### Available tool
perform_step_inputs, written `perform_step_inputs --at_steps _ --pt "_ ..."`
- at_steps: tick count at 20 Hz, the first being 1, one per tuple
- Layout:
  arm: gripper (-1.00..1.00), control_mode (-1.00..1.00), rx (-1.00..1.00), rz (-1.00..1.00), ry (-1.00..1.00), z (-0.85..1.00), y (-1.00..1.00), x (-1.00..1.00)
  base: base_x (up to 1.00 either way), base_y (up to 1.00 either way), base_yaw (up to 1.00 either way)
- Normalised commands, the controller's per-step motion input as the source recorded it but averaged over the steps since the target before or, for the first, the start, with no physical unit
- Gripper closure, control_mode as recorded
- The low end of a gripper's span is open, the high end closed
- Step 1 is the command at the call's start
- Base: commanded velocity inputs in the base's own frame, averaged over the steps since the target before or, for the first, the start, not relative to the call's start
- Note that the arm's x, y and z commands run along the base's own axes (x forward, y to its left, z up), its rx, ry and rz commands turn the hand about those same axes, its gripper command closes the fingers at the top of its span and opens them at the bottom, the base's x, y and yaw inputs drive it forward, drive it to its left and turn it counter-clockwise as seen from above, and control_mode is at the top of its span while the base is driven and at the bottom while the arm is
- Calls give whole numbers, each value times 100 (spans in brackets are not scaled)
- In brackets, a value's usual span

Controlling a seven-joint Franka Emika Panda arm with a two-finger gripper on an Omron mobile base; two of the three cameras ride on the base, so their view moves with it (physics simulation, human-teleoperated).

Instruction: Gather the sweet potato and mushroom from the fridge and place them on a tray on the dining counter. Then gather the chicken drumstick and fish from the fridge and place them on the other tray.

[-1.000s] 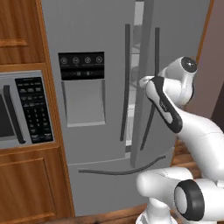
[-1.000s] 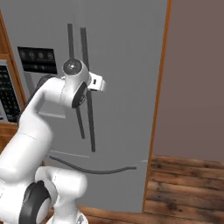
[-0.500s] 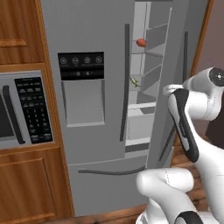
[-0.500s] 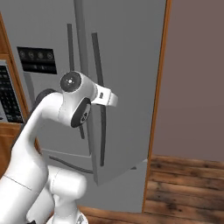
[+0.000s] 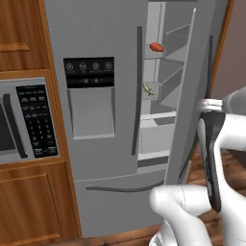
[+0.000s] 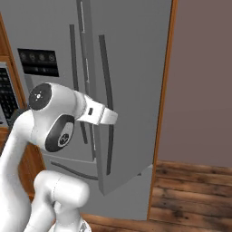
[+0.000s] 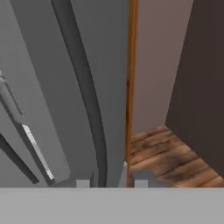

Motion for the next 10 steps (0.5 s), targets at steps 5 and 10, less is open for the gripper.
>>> perform_step_inputs --at_steps 5,10 --pt "-100 -100 -11 -6 -8 69 44 -93 0 0 0" --pt "-100 -100 -23 1 0 53 99 -26 0 0 0"
